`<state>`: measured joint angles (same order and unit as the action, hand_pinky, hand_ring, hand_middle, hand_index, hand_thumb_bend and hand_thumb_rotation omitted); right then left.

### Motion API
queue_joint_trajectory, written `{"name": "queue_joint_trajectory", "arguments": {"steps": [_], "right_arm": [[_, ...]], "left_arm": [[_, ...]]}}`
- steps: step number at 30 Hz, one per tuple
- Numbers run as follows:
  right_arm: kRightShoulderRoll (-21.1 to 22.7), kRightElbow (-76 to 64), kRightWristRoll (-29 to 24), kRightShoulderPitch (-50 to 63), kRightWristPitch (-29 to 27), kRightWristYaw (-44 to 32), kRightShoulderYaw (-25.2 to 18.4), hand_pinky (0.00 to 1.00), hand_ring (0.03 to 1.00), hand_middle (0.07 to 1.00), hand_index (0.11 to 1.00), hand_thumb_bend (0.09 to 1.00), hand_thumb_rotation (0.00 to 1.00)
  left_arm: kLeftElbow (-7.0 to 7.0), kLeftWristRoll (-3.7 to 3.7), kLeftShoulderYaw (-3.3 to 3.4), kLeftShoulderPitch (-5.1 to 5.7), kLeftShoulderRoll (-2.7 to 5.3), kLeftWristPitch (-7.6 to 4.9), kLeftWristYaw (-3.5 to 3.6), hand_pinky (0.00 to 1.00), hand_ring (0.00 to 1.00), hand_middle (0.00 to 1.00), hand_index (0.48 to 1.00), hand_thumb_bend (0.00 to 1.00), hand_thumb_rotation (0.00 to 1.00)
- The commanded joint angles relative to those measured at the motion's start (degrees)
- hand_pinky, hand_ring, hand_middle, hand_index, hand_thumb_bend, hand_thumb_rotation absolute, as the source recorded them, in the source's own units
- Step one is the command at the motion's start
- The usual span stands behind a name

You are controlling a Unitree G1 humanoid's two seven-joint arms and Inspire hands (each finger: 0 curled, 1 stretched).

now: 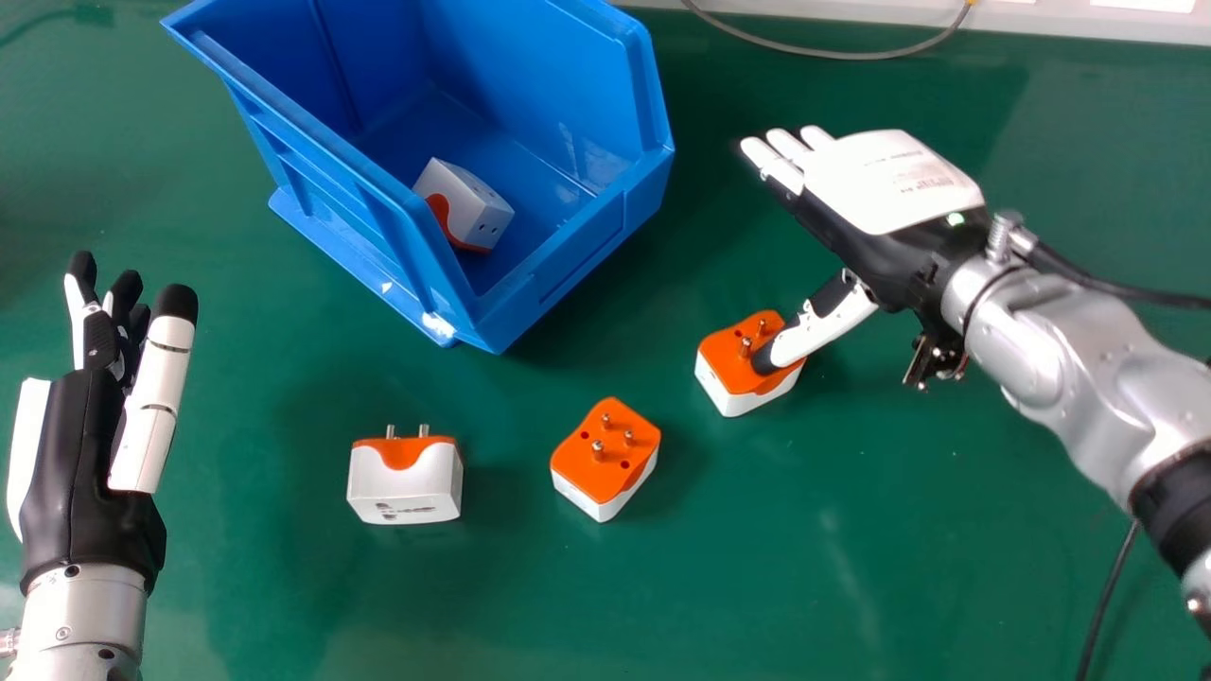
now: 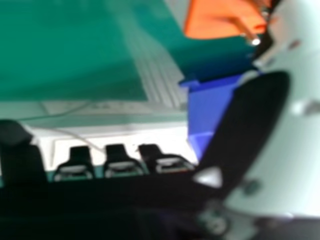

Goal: Pick all objects and put in blue box

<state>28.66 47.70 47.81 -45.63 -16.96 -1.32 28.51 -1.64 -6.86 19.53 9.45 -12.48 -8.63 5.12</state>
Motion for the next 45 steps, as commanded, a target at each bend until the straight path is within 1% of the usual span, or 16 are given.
{"name": "queue_joint_trajectory", "arguments": {"steps": [1, 3, 6, 8, 11, 17, 19, 22, 24, 25, 30, 33, 37, 41, 45], "right_arm": [[0.2, 2.2, 1.2, -2.0, -0.5, -1.6, 1.7, 0.92, 0.992, 1.000, 0.989, 0.746, 0.37], [-0.3, 3.6, 1.4, -3.5, -0.5, -2.6, 2.9, 0.92, 0.991, 1.000, 0.987, 0.746, 0.34], [-1.0, 5.4, 1.9, -5.2, -0.4, -3.3, 4.5, 0.92, 0.986, 0.996, 0.981, 0.740, 0.28], [-1.4, 6.4, 2.1, -5.9, -0.5, -3.1, 5.5, 0.92, 0.985, 0.995, 0.977, 0.739, 0.28], [-1.6, 6.9, 2.3, -6.4, -0.6, -2.4, 6.6, 0.91, 0.977, 0.985, 0.961, 0.740, 0.26], [-1.7, 7.2, 1.2, -6.1, -1.4, -0.9, 7.1, 0.89, 0.964, 0.971, 0.945, 0.746, 0.26], [-1.5, 7.2, 0.8, -6.1, -2.0, -0.9, 7.0, 0.89, 0.961, 0.969, 0.942, 0.748, 0.26], [-1.1, 6.6, 0.3, -5.9, -2.7, -1.3, 6.6, 0.88, 0.960, 0.967, 0.940, 0.750, 0.26], [-0.4, 4.6, -0.6, -5.4, -2.8, -3.0, 5.9, 0.88, 0.959, 0.967, 0.940, 0.751, 0.26], [-0.2, 3.5, -1.1, -5.2, -2.7, -3.9, 5.6, 0.88, 0.959, 0.968, 0.939, 0.751, 0.26], [1.1, -2.3, -2.1, -4.5, -0.6, -9.4, 4.4, 0.88, 0.956, 0.969, 0.936, 0.763, 0.28], [2.0, -6.1, -3.2, -3.6, 0.2, -12.2, 3.4, 0.88, 0.953, 0.968, 0.935, 0.767, 0.28], [2.9, -10.5, -3.8, -2.3, 1.8, -15.2, 2.0, 0.88, 0.949, 0.965, 0.930, 0.770, 0.29], [3.3, -13.3, -4.0, -1.2, 2.5, -16.7, 0.6, 0.88, 0.947, 0.963, 0.927, 0.771, 0.29], [3.5, -15.0, -4.1, -0.5, 2.7, -17.2, -0.2, 0.88, 0.941, 0.955, 0.919, 0.773, 0.29]], "left_arm": [[0.59, -0.33, 0.73, 0.03, -0.55, -0.94, -0.11, 1.00, 1.00, 1.00, 1.000, 0.53, 0.81], [1.19, -0.39, 0.82, 0.29, -0.67, -0.37, -0.12, 1.00, 1.00, 1.00, 1.000, 0.53, 0.81], [2.23, -0.35, 0.80, 0.44, -0.72, 0.99, -0.36, 1.00, 1.00, 1.00, 1.000, 0.52, 0.81], [2.36, -0.38, 0.80, 0.60, -0.68, 1.22, -0.29, 1.00, 1.00, 1.00, 1.000, 0.52, 0.81], [2.33, -0.47, 0.92, 1.02, -0.61, 0.50, -0.01, 1.00, 1.00, 1.00, 1.000, 0.53, 0.80], [1.59, -0.43, 0.83, 0.95, -0.65, -0.87, 0.41, 1.00, 1.00, 1.00, 1.000, 0.51, 0.79], [1.36, -0.56, 0.93, 1.06, -0.71, -1.28, 0.61, 1.00, 1.00, 1.00, 1.000, 0.51, 0.79], [1.19, -0.69, 1.12, 1.07, -0.67, -1.49, 0.78, 1.00, 1.00, 1.00, 1.000, 0.51, 0.79], [1.05, -0.79, 1.20, 1.08, -0.64, -1.67, 0.97, 1.00, 1.00, 1.00, 1.000, 0.51, 0.79], [0.93, -0.70, 1.24, 1.07, -0.67, -1.77, 1.02, 1.00, 1.00, 1.00, 1.000, 0.52, 0.79], [1.64, -0.81, 1.39, 1.21, -0.73, -0.58, 1.13, 1.00, 1.00, 1.00, 1.000, 0.52, 0.79], [2.10, -0.88, 1.48, 1.39, -0.68, -0.08, 1.05, 1.00, 1.00, 1.00, 1.000, 0.53, 0.79], [2.18, -1.02, 1.52, 1.58, -0.60, -0.18, 1.18, 1.00, 1.00, 1.00, 1.000, 0.54, 0.78], [2.24, -1.00, 1.43, 1.58, -0.75, -0.17, 1.19, 1.00, 1.00, 1.00, 1.000, 0.55, 0.79], [2.23, -1.28, 1.52, 1.70, -0.78, -0.43, 1.53, 1.00, 1.00, 1.00, 1.000, 0.56, 0.79]]}}
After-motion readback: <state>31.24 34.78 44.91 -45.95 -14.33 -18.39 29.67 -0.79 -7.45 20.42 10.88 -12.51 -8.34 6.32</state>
